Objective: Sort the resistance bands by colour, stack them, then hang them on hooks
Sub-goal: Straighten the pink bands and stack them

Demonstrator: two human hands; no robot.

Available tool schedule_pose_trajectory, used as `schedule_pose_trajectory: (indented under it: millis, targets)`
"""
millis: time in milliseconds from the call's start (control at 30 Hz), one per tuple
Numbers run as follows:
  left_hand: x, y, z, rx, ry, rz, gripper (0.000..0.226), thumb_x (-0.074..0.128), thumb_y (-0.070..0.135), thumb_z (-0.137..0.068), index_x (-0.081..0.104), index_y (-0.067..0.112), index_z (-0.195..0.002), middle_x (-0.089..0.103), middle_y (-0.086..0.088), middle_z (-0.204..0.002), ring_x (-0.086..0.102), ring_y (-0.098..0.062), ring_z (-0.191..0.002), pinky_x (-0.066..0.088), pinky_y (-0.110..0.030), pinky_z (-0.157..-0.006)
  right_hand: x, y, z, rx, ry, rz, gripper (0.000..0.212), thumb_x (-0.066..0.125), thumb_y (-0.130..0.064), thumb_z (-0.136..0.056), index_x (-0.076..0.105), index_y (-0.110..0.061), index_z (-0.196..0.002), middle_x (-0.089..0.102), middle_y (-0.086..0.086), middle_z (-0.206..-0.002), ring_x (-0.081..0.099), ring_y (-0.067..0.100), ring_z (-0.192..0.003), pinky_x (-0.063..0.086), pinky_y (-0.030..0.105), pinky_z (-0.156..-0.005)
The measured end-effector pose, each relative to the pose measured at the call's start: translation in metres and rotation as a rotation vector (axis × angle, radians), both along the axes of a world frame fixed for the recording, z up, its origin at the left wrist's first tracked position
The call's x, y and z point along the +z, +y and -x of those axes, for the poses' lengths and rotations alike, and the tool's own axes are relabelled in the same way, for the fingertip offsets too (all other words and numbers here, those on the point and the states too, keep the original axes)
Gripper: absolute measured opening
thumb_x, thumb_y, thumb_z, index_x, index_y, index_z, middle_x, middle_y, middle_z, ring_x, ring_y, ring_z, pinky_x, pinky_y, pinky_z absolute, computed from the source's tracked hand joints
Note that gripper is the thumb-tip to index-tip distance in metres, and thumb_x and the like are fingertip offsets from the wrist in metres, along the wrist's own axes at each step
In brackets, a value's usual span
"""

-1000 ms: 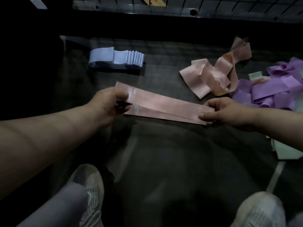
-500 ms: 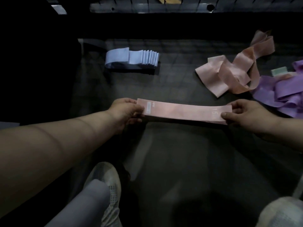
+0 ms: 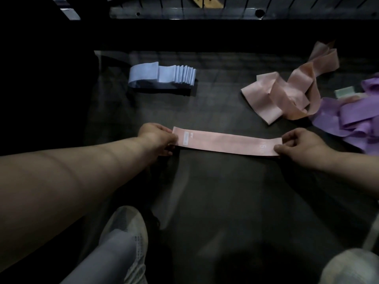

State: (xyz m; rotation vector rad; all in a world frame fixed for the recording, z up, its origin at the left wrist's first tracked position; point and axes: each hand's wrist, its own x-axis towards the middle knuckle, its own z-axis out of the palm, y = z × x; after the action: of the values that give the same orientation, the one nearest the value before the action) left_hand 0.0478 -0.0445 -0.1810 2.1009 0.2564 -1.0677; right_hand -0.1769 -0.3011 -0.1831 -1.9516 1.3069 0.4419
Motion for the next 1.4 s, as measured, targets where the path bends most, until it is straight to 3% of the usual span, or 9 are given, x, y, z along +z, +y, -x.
schedule_pose_trajectory:
  millis: [233,467,667,867,1000,1133,1200,1333,1400]
  targets:
    - [-0.004,-0.002,-0.004,-0.104,-0.073,-0.091,0.013,0.075,0.008,-0.083,0.063,0.012,-0.078,0.066,-0.014,-0.075,0.060,-0.022,-0.059,0.052,-0.030,-0.053,-0.003,0.001,-0.002,0.006,0.027,0.037,0.020,0.077,-0.018,-0.084,0.060,-0.014,-0.093,0.061,0.000,-0.074,0.054,0.013,-0.065,0.039,0.028,-0.068]
    - [-0.008,-0.006,-0.005,-0.120,-0.167,-0.150,0.019,0.076,0.009,-0.081,0.062,0.015,-0.070,0.064,-0.010,-0.068,0.055,-0.020,-0.051,0.047,-0.025,-0.046,-0.003,0.014,-0.002,0.023,0.076,0.057,0.020,0.076,-0.021,-0.084,0.060,-0.014,-0.095,0.063,0.007,-0.093,0.059,0.024,-0.086,0.044,0.028,-0.075]
    - [-0.008,-0.012,-0.004,-0.077,-0.163,-0.142,0.016,0.074,0.017,-0.084,0.064,0.014,-0.071,0.065,-0.010,-0.070,0.059,-0.024,-0.057,0.052,-0.029,-0.054,-0.007,0.016,-0.003,-0.047,0.110,0.103,0.013,0.069,-0.029,-0.088,0.060,-0.021,-0.093,0.057,0.017,-0.119,0.061,0.033,-0.099,0.051,0.035,-0.088]
    - [-0.009,-0.013,-0.002,-0.033,-0.127,-0.155,0.018,0.072,0.011,-0.083,0.059,0.014,-0.070,0.067,-0.015,-0.078,0.063,-0.028,-0.065,0.058,-0.039,-0.063,-0.005,0.010,-0.004,-0.158,0.022,0.045,0.018,0.066,-0.032,-0.093,0.062,-0.014,-0.096,0.064,0.010,-0.096,0.057,0.024,-0.085,0.043,0.030,-0.073]
    - [-0.009,-0.013,-0.001,-0.057,-0.136,-0.147,0.011,0.072,0.013,-0.083,0.063,0.012,-0.077,0.068,-0.018,-0.084,0.062,-0.028,-0.065,0.054,-0.035,-0.057,-0.005,0.008,0.000,-0.154,0.017,0.028,0.020,0.067,-0.032,-0.090,0.058,-0.017,-0.099,0.062,0.008,-0.099,0.059,0.026,-0.088,0.045,0.031,-0.076]
    - [-0.009,-0.015,0.000,-0.073,-0.149,-0.152,0.012,0.070,0.010,-0.083,0.063,0.011,-0.074,0.068,-0.018,-0.083,0.063,-0.028,-0.067,0.056,-0.038,-0.060,-0.009,0.008,0.003,-0.194,0.032,0.026,0.022,0.069,-0.027,-0.089,0.055,-0.019,-0.105,0.065,0.010,-0.108,0.063,0.029,-0.101,0.051,0.038,-0.090]
    - [-0.010,-0.016,0.001,-0.078,-0.156,-0.162,0.007,0.069,0.010,-0.084,0.066,0.010,-0.077,0.067,-0.016,-0.082,0.063,-0.028,-0.066,0.057,-0.039,-0.061,-0.012,0.007,0.002,-0.233,0.044,-0.001,0.023,0.071,-0.026,-0.089,0.059,-0.016,-0.104,0.066,0.011,-0.105,0.064,0.028,-0.096,0.054,0.039,-0.087]
    - [-0.012,-0.013,0.002,-0.102,-0.160,-0.142,0.008,0.065,0.008,-0.083,0.067,0.011,-0.077,0.065,-0.012,-0.075,0.058,-0.024,-0.059,0.047,-0.026,-0.057,-0.010,0.006,-0.001,-0.263,0.019,-0.079,0.012,0.069,-0.018,-0.091,0.063,-0.009,-0.094,0.065,0.010,-0.082,0.056,0.019,-0.065,0.047,0.030,-0.058]
    - [-0.011,-0.012,0.000,-0.104,-0.143,-0.124,0.013,0.064,0.005,-0.083,0.065,0.013,-0.073,0.065,-0.012,-0.075,0.059,-0.024,-0.064,0.047,-0.027,-0.060,-0.007,0.005,-0.002,-0.240,0.003,-0.086,0.012,0.068,-0.018,-0.092,0.060,-0.013,-0.085,0.063,0.008,-0.079,0.055,0.017,-0.064,0.045,0.028,-0.057]
